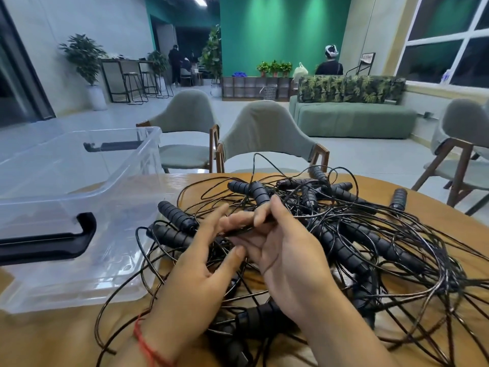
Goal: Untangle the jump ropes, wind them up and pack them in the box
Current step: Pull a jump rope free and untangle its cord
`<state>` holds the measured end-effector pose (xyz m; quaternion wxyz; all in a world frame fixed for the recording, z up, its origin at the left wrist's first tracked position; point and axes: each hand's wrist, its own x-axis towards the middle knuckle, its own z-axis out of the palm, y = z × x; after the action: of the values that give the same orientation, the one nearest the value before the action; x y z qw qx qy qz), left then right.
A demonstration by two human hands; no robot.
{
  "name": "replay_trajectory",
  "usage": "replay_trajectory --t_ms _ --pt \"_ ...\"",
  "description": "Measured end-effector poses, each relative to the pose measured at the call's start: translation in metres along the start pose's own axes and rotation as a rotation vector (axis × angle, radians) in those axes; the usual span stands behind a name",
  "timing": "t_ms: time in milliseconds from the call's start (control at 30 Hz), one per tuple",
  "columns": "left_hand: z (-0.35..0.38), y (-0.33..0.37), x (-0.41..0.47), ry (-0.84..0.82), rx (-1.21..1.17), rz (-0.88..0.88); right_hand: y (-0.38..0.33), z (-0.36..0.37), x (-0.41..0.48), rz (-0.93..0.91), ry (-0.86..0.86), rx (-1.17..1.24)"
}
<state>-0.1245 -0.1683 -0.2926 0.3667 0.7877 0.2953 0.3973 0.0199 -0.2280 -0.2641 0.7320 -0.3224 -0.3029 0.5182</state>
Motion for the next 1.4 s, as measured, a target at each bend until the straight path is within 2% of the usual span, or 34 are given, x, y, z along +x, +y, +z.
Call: replay_trajectory --t_ms 233,367,500,600,667,733,800,933,1000,1133,1300,1400 --pt "-0.008 -0.003 0.001 -0.059 0.166 0.042 -0.011 -0.008 -0.003 0.05 0.079 0.288" --pt "-0.014 -0.014 0.003 0.073 0.236 0.017 -0.014 -0.013 -0.002 0.038 0.087 0.371" --pt "-0.014 -0.005 0.002 0.233 0.106 0.0 -0.012 -0.016 0.003 0.006 0.106 0.29" --pt "-0.012 0.006 0.005 0.336 -0.144 -0.076 -0.009 -0.015 0.004 0.026 0.028 0.101" --pt "-0.014 0.012 0.008 0.377 -0.268 -0.123 -0.002 -0.013 0.003 0.007 -0.018 -0.151" --pt "-0.016 0.016 0.008 0.38 -0.321 -0.128 0.006 -0.014 0.001 -0.054 -0.062 -0.579" --pt "-0.018 0.02 0.007 0.364 -0.346 -0.124 0.015 -0.017 0.002 -0.119 -0.134 -0.894" --pt "-0.015 0.02 0.005 0.31 -0.383 -0.131 0.023 -0.018 0.006 -0.349 -0.108 -1.265" --pt "-0.013 0.017 0.007 0.302 -0.414 -0.138 0.026 -0.018 0.009 -0.435 -0.084 -1.367" --pt "-0.011 0.011 0.007 0.271 -0.398 -0.127 0.031 -0.021 0.013 -0.489 0.014 -1.305" --pt "-0.009 -0.012 0.007 0.194 0.045 -0.22 0.018 -0.023 0.013 -0.35 0.202 -0.917" --pt "-0.003 -0.016 0.008 0.152 0.117 -0.24 0.017 -0.019 0.016 -0.263 0.229 -0.745"
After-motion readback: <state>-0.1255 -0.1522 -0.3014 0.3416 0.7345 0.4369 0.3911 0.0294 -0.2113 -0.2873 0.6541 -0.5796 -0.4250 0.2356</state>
